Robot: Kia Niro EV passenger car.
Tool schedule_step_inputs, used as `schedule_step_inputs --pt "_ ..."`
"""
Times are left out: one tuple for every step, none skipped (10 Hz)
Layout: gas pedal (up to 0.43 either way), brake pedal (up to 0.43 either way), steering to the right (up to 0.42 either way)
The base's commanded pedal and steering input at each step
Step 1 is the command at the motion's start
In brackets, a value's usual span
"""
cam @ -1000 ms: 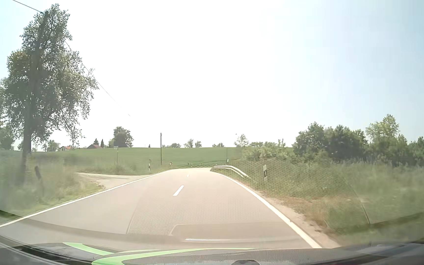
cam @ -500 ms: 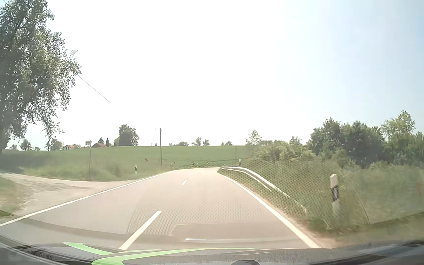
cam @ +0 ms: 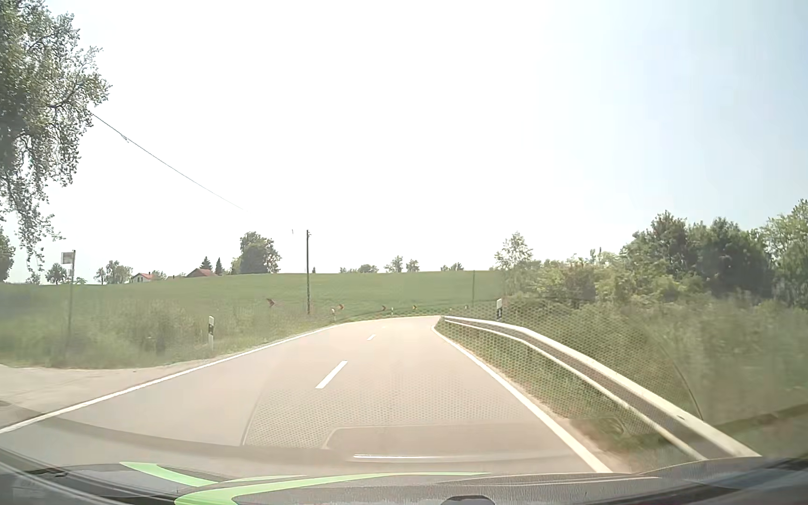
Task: Follow the waypoints while adhering to traffic rules and regulations
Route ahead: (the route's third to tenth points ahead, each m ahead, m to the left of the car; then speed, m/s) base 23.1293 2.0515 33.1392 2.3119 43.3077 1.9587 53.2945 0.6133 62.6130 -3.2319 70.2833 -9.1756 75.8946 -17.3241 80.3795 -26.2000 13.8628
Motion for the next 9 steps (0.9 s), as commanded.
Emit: schedule_step_inputs --pt "0.008 0.0 -0.029" --pt "0.0 0.0 -0.026" --pt "0.0 0.0 -0.02" --pt "0.0 0.0 -0.016" --pt "0.0 0.0 -0.016" --pt "0.0 0.0 -0.016" --pt "0.0 0.0 -0.015" --pt "0.0 0.0 -0.014" --pt "0.0 0.0 -0.013"
